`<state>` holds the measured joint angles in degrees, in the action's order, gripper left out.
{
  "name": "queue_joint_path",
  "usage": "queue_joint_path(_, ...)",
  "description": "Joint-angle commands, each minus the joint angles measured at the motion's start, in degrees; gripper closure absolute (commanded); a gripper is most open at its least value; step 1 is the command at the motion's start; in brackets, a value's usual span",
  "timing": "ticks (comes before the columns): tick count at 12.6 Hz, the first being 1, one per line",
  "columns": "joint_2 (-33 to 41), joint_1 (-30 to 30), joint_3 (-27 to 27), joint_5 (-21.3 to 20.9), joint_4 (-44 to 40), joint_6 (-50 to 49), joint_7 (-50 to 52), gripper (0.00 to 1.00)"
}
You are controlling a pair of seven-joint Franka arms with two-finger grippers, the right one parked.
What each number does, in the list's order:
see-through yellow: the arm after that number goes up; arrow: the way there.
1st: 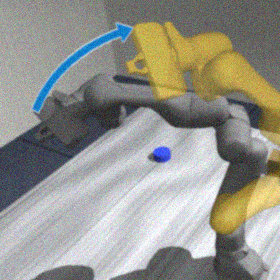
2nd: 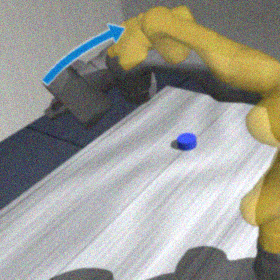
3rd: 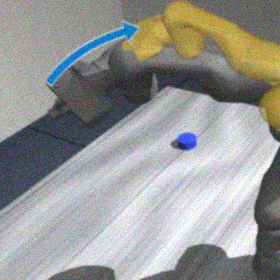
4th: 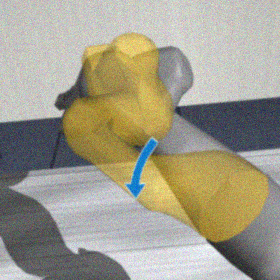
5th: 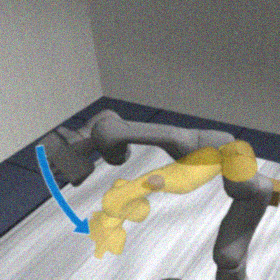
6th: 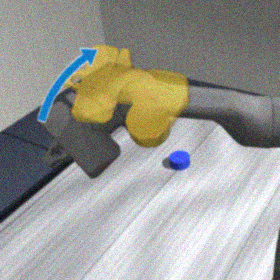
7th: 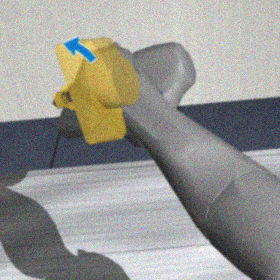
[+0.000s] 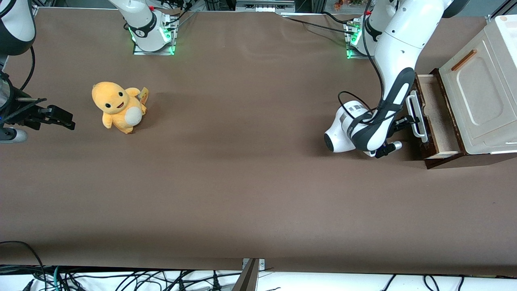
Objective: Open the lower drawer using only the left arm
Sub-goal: 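Pull the handle away from the cabinet with the left gripper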
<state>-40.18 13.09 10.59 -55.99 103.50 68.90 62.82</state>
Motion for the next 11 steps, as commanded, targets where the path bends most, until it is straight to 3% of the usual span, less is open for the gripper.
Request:
queue_joint_path(1,0.6,1.2,0.4,3.4,-1.5,-3.9,0.6,0.88)
queue_joint_path(11,0.1,1.2,0.4,4.0,-2.5,-3.9,0.6,0.87)
